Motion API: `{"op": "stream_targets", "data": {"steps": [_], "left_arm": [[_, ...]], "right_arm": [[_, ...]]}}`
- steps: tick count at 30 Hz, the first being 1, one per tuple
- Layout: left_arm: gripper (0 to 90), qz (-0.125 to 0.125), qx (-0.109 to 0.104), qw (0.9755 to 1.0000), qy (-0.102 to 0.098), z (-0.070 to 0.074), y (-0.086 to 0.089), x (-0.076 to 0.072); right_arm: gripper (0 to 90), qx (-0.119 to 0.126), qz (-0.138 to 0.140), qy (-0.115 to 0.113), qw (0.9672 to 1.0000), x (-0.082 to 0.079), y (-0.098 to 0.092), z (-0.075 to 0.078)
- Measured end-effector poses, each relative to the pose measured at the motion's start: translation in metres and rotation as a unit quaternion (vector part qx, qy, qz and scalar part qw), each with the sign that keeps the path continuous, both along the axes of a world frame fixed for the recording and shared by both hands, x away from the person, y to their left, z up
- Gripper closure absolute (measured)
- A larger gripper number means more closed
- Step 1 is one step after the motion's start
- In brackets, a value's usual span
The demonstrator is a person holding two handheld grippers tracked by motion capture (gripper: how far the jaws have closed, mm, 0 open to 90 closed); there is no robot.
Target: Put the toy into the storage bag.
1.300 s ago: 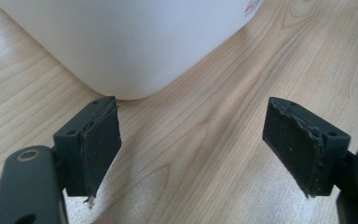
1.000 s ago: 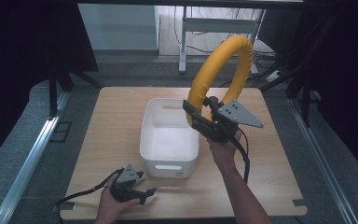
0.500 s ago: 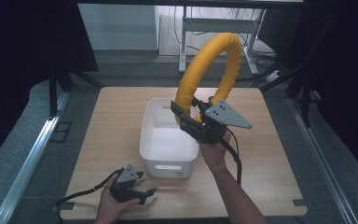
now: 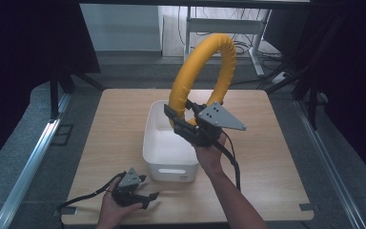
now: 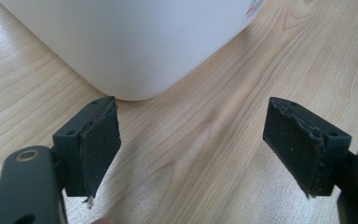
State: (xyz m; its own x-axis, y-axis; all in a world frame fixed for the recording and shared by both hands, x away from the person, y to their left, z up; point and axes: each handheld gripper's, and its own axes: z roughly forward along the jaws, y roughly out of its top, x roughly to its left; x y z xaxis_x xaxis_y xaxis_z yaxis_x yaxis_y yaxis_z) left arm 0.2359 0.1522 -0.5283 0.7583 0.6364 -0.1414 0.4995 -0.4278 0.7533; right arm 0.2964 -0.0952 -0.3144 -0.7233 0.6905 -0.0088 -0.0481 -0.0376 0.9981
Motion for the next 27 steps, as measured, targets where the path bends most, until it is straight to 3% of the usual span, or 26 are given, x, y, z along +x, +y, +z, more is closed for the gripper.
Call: {"op": "stream_targets", "data": {"steps": [12,27], "left_arm": [[19.0,-0.001,-0.002,1.0,0.001,0.0,0.0,0.0],[19.0,-0.002,0.001,1.0,0.002,0.0,0.0,0.0]], "right_arm": [[48.0,0.011,0.011,0.004,0.9999,-0.003,0.015,-0.004],[47.9,-0.003,0.028,0.009,0.9996,-0.014,0.039,-0.019]]}}
